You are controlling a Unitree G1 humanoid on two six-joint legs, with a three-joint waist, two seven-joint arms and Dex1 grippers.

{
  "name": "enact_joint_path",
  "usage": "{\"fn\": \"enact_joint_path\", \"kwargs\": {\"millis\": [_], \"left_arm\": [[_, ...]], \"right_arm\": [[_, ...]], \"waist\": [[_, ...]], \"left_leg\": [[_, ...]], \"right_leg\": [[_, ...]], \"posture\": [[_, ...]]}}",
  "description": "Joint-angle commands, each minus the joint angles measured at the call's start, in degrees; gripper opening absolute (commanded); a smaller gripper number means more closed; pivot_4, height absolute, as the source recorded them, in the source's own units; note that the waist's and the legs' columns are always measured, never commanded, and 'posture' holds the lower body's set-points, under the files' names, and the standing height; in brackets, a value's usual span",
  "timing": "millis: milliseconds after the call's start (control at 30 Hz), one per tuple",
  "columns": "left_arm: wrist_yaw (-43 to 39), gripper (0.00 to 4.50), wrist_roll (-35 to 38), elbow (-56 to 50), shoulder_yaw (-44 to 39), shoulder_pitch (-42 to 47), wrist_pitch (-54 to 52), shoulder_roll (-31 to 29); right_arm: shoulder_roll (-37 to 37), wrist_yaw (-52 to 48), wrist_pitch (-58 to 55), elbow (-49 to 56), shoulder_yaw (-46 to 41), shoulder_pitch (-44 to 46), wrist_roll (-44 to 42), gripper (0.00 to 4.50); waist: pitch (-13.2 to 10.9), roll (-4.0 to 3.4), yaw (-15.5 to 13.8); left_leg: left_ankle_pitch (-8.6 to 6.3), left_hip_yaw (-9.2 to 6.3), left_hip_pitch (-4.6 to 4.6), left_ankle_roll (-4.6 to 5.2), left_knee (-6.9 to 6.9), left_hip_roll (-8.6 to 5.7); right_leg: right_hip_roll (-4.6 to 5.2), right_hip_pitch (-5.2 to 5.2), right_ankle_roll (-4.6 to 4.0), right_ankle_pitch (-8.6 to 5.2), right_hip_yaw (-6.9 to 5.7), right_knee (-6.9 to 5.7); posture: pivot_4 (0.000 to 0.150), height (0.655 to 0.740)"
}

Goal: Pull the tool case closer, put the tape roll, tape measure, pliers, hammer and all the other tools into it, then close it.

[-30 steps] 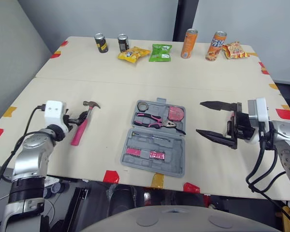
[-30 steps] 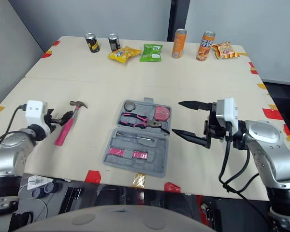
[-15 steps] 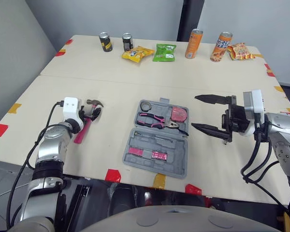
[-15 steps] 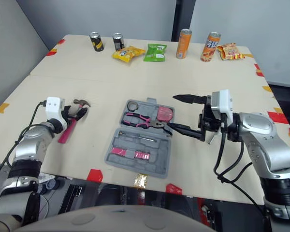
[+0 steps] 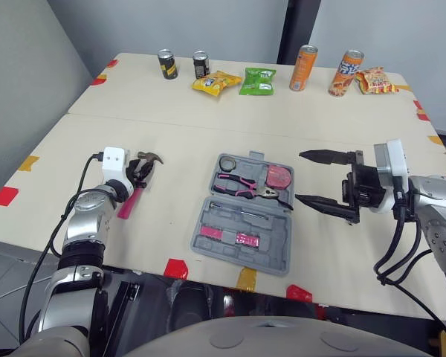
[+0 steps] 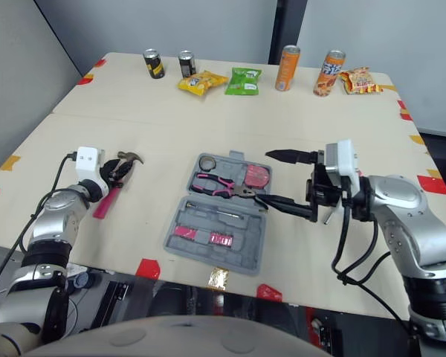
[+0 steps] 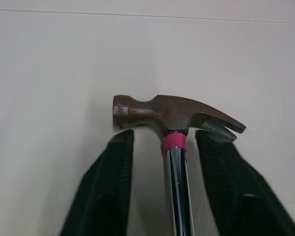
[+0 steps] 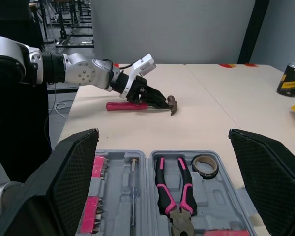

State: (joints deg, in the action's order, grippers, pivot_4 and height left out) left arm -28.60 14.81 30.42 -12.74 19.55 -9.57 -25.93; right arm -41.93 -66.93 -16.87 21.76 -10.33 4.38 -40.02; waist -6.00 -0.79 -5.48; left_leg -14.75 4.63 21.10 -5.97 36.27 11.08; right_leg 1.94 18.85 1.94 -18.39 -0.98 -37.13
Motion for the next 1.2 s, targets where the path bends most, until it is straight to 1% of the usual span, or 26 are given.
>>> {"fn": "enact_joint_path", "kwargs": {"millis": [33,67,100,700,800,900,933,1200], "left_arm": [[0.34,0.56,-0.60,1.30,0.35,0.35,-0.91,0.49],[0.32,0.23,-0.55,1.38,0.31,0.53,-1.12,0.50],[0.32,0.02,-0.55,1.59,0.27,0.78,-1.29,0.50],[0.18,0.02,0.44,0.03,-0.67,-0.07,-3.17,0.67],[0.41,0.77,0.35,-0.12,-0.54,-0.06,-4.00,0.65],[1.19,1.89,-0.30,-0.30,-0.15,0.02,-4.74,0.62],[1.17,2.19,-0.61,-0.18,0.17,0.12,-5.02,0.53],[0.83,2.19,-1.19,0.59,0.81,1.25,-6.28,0.72]], "right_arm": [[-0.30,-0.28,0.98,0.73,-1.49,-0.10,-0.46,4.50],[-0.32,-0.34,1.02,0.70,-1.49,-0.17,-0.46,4.50],[-0.35,-0.35,1.05,0.57,-1.50,-0.25,-0.37,4.50],[-0.26,-0.36,2.43,0.13,-1.49,-2.10,0.50,4.50],[-0.09,-0.26,2.62,0.08,-1.34,-2.14,0.73,4.50],[-0.15,-0.30,2.66,0.05,-1.38,-2.20,0.79,4.50],[-0.19,-0.31,2.67,0.03,-1.42,-2.23,0.81,4.50],[-0.15,-0.16,2.95,-0.18,-1.42,-2.04,1.09,4.50]], "waist": [[0.00,0.00,0.00],[0.00,0.00,-0.01],[0.01,-0.01,-0.04],[0.01,-0.03,-0.02],[0.00,-0.03,0.01],[0.00,-0.04,0.04],[0.00,-0.04,0.04],[-0.02,-0.07,-0.01]], "left_leg": [[0.00,0.00,0.00,0.00,0.00,0.00],[0.00,0.00,0.00,0.00,0.00,0.00],[0.00,0.00,0.00,0.00,0.00,0.00],[-0.01,0.00,-0.02,-0.01,-0.07,0.00],[-0.01,0.00,-0.02,-0.02,-0.08,0.00],[-0.01,0.00,-0.02,-0.02,-0.11,0.00],[-0.01,0.00,-0.02,-0.02,-0.11,0.00],[-0.01,0.01,-0.03,-0.02,-0.16,-0.01]], "right_leg": [[0.00,0.00,0.00,0.00,0.00,0.01],[0.00,0.00,0.00,0.00,0.00,0.01],[0.00,0.00,0.00,0.00,0.00,0.01],[0.01,-0.03,0.00,0.00,-0.02,0.08],[0.01,-0.03,0.00,0.00,-0.01,0.10],[0.01,-0.02,0.00,0.00,-0.01,0.12],[0.01,-0.02,0.00,0.00,-0.01,0.13],[0.01,-0.03,0.01,0.00,-0.01,0.15]], "posture": [[0.150,0.7400],[0.150,0.7400],[0.150,0.7400],[0.150,0.7400],[0.150,0.7400],[0.150,0.7400],[0.150,0.7400],[0.150,0.7400]]}}
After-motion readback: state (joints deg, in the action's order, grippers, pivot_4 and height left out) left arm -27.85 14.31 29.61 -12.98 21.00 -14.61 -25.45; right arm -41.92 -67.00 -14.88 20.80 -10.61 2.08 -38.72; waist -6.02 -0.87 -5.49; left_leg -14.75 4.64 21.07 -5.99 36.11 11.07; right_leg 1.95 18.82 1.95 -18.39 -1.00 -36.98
